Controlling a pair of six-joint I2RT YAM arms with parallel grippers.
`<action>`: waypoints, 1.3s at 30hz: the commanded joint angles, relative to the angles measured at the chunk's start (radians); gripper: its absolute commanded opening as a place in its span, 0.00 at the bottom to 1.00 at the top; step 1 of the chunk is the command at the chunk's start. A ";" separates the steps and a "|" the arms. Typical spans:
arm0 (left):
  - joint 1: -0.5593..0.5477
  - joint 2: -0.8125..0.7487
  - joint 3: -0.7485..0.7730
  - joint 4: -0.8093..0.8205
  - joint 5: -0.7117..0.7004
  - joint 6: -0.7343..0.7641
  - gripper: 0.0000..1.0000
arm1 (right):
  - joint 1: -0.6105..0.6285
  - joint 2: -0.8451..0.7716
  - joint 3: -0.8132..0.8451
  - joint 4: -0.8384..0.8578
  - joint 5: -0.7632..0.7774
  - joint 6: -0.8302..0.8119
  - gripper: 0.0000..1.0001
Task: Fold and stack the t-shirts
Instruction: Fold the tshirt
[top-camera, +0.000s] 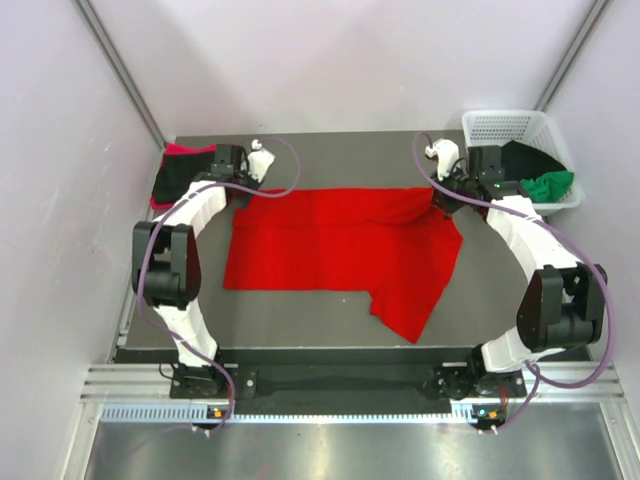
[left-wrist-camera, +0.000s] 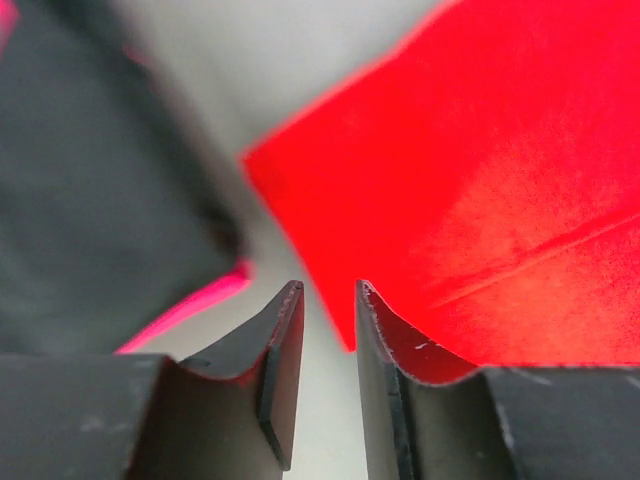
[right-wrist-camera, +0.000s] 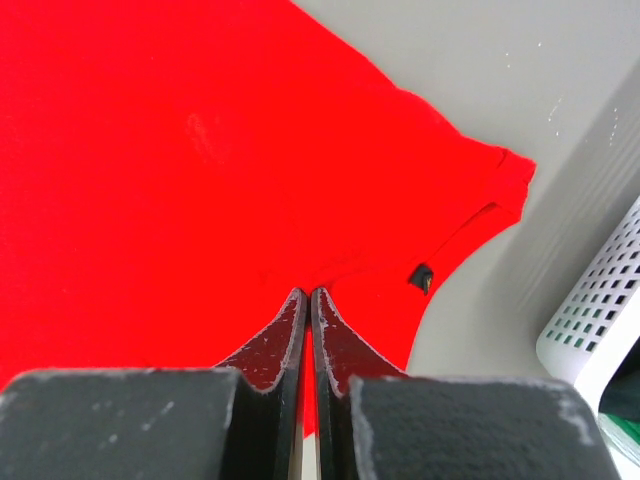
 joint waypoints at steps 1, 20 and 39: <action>-0.003 0.034 -0.001 -0.014 0.044 -0.046 0.31 | -0.006 0.004 0.041 0.020 -0.023 0.031 0.00; -0.027 0.065 -0.027 -0.004 -0.011 -0.013 0.22 | -0.010 0.125 0.091 -0.007 -0.067 -0.270 0.53; -0.075 0.079 -0.032 -0.005 -0.068 0.015 0.22 | 0.054 0.450 0.244 -0.244 -0.252 -0.392 0.36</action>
